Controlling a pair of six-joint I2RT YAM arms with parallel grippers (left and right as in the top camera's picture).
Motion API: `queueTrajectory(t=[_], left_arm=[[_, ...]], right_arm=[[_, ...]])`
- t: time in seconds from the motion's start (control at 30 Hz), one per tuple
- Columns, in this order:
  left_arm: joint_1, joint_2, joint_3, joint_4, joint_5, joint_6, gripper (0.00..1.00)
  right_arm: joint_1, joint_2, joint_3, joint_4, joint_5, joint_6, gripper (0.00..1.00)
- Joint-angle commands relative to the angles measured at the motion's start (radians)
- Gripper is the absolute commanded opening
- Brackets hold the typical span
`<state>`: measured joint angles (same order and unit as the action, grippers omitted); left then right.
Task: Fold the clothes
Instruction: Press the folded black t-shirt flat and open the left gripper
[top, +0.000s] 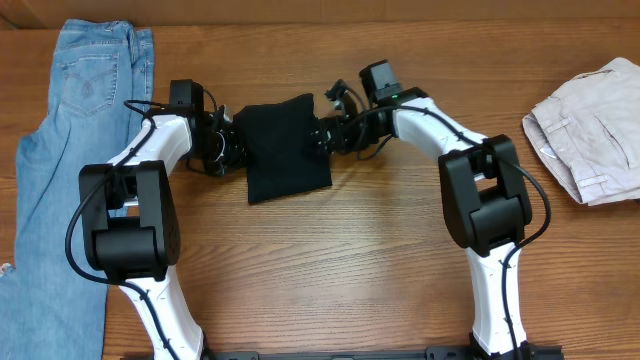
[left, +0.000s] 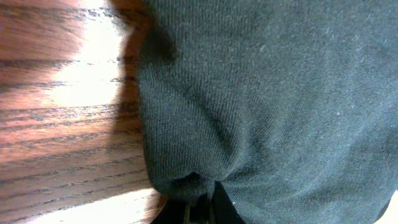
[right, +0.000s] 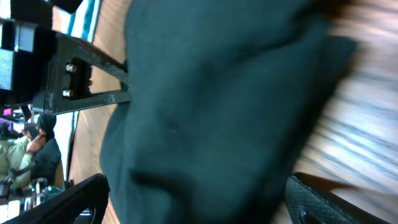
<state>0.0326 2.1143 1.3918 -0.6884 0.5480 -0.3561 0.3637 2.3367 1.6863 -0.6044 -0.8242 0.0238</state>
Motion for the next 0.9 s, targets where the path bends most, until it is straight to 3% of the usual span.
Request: queueTrajectory(t=[0.0,0.13,0.23,0.3,0.53,0.57,0.67,0.73,0.87], left_arm=[[-0.007,0.024,-0.019,-0.023,-0.061,0.036,0.06],[-0.008,0.024,-0.019,-0.026,-0.061,0.039,0.06],[-0.008,0.024,-0.019,-0.027,-0.061,0.043,0.06],[-0.008,0.024,-0.019,-0.031,-0.066,0.043,0.06],[-0.007,0.024,-0.019,-0.046,-0.115,0.052,0.06],[-0.007,0.024,-0.019,-0.047,-0.114,0.055,0.06],[-0.007,0.024,-0.019,-0.049,-0.1,0.058,0.11],[-0.005,0.02,-0.01,-0.068,-0.045,0.066,0.2],[0.017,-0.006,0.079,-0.181,-0.02,0.076,0.23]], right_arm=[[0.066,0.046,-0.058,0.002,0.083,0.06,0.93],[0.084,0.046,-0.058,0.033,0.093,0.086,0.84],[0.084,0.046,-0.058,0.043,0.125,0.114,0.56],[0.081,0.046,-0.058,0.053,0.134,0.119,0.45],[0.06,0.046,-0.057,0.085,0.134,0.119,0.44],[0.056,0.046,-0.057,0.088,0.134,0.119,0.39],[0.047,0.046,-0.056,0.086,0.134,0.119,0.04],[0.039,0.042,-0.055,0.077,0.139,0.11,0.04],[0.006,0.0,-0.037,0.006,0.268,0.098,0.04]])
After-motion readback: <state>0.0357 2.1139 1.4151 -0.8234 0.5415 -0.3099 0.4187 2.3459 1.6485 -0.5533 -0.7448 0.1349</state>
